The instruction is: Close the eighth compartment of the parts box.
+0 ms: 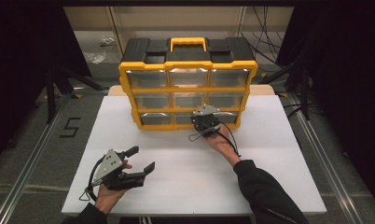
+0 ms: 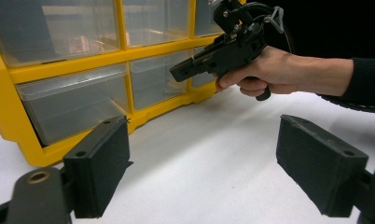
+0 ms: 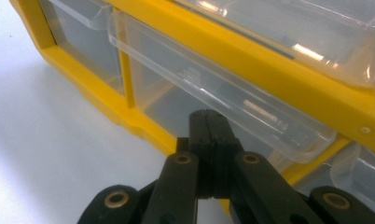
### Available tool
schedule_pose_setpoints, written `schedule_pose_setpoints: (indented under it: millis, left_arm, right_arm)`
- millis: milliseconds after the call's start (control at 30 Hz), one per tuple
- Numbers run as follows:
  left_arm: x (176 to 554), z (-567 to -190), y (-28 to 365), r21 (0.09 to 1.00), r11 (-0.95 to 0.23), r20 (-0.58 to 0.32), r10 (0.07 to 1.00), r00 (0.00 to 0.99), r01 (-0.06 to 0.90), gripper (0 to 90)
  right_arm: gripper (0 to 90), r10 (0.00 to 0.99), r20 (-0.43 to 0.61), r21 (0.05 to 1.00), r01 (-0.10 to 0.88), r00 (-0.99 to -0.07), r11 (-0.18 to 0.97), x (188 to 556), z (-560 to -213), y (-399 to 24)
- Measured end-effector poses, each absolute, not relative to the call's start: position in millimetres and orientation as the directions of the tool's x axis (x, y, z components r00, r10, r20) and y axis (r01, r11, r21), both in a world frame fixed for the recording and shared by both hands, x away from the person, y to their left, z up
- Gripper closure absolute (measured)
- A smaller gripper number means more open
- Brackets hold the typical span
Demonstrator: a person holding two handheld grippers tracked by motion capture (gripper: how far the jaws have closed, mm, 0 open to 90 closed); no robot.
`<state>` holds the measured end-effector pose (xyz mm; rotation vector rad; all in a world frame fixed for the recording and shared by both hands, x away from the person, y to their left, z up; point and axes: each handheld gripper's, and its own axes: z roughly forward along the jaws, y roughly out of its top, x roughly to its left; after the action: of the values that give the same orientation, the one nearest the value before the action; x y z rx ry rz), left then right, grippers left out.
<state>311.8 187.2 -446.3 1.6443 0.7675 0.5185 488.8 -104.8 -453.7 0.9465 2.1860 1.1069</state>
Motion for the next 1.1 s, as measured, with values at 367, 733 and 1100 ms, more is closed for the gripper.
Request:
schedule_pose_setpoints:
  millis: [367, 733, 1100]
  left_arm:
    - [312.1, -446.0, 187.9, 0.975, -0.091, -0.076, 0.725, 0.684, 0.204, 17.0]
    - [312.2, -446.3, 187.2, 0.975, -0.094, -0.073, 0.726, 0.684, 0.204, 17.0]
    - [312.3, -446.5, 187.0, 0.974, -0.096, -0.072, 0.726, 0.684, 0.205, 17.0]
  right_arm:
    - [88.5, 0.738, -0.114, 0.834, 0.34, -0.665, 0.434, 478.5, -452.6, -94.8]
    - [65.6, 0.702, -0.047, 0.853, 0.337, -0.711, 0.399, 470.4, -445.2, -96.2]
    - [51.1, 0.683, 0.026, 0.891, 0.326, -0.73, 0.315, 452.6, -427.9, -104.4]
